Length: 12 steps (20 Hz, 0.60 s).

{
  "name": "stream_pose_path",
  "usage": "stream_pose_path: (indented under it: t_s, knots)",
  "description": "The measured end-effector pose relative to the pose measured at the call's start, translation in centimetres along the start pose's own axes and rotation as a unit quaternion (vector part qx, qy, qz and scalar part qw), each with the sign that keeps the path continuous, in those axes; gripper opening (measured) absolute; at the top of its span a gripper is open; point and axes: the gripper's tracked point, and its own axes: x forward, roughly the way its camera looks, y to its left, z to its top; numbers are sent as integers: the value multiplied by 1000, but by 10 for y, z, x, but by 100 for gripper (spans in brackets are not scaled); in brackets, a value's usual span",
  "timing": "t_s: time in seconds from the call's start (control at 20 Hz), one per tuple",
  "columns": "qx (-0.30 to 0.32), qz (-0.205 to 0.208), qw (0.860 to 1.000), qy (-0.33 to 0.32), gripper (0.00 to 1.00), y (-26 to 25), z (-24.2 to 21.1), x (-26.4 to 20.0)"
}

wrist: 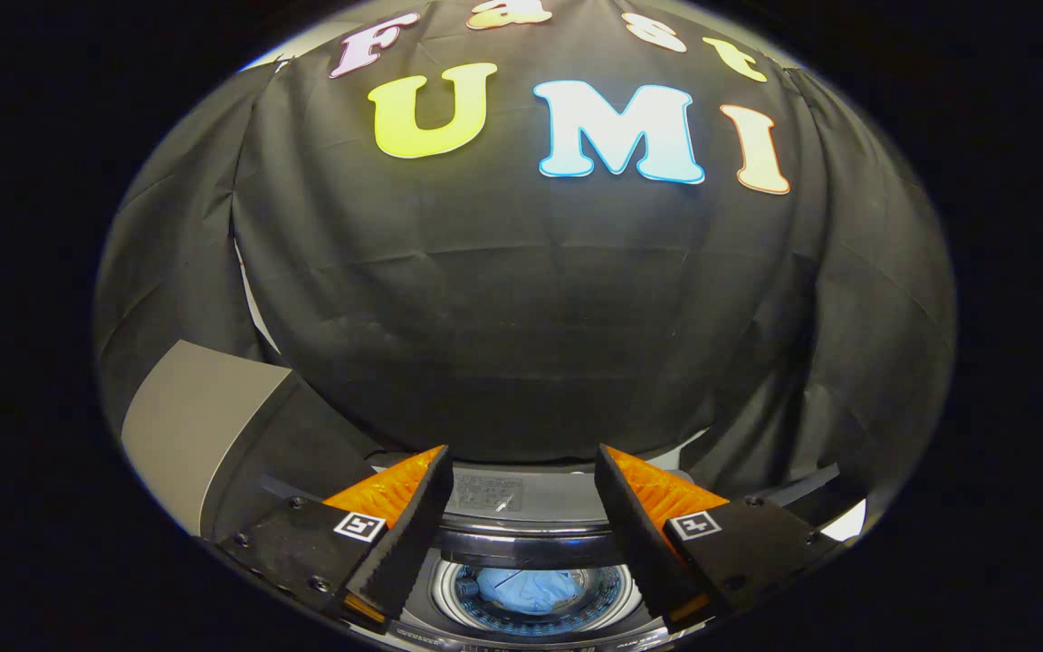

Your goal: Put the clothes into the washing machine and then close the washing machine lid.

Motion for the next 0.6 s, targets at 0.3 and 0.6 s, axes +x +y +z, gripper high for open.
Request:
stream_pose_path:
  t_s: [0.3,0.6]
  knots:
    - [1,-1,1000,-22,98,0,-8,-12]
    - [-2,9,999,-43,97,3,-37,-33]
